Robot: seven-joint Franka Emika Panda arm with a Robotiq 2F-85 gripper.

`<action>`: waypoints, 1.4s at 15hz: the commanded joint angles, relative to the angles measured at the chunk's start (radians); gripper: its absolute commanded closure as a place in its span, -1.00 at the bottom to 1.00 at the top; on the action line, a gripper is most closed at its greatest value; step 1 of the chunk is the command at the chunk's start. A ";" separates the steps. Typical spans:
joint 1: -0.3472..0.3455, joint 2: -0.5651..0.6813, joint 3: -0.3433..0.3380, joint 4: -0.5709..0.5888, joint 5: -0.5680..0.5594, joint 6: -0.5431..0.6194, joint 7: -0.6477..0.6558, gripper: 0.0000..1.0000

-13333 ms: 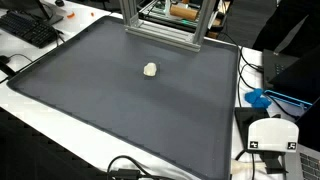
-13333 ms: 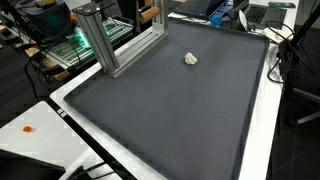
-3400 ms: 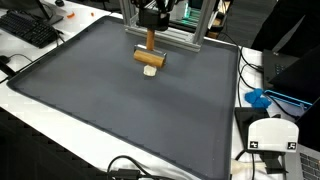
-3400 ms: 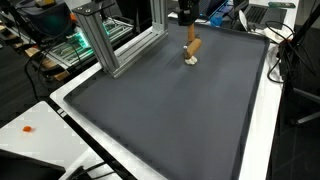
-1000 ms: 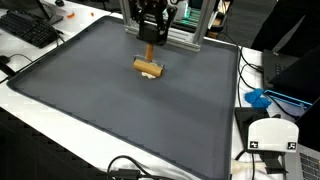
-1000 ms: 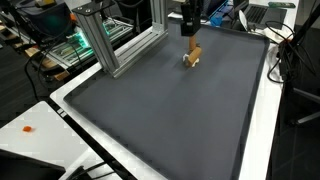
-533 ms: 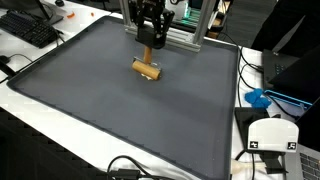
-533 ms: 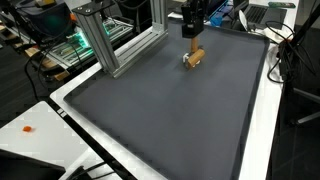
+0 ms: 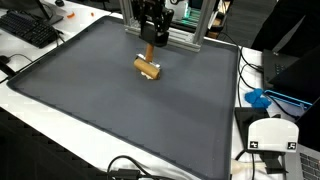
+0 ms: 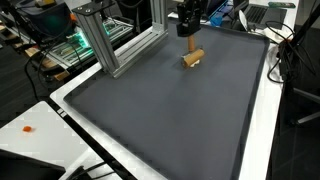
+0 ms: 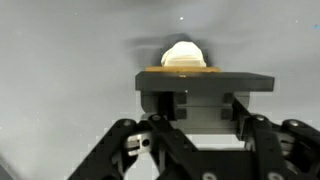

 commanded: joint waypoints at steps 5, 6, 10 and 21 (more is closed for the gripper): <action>0.016 0.016 -0.009 -0.001 0.080 -0.063 0.000 0.29; 0.016 0.016 -0.009 -0.001 0.078 -0.064 0.001 0.29; 0.015 0.010 -0.009 0.012 0.090 -0.115 -0.012 0.29; 0.025 0.045 -0.008 0.055 0.141 -0.256 -0.038 0.29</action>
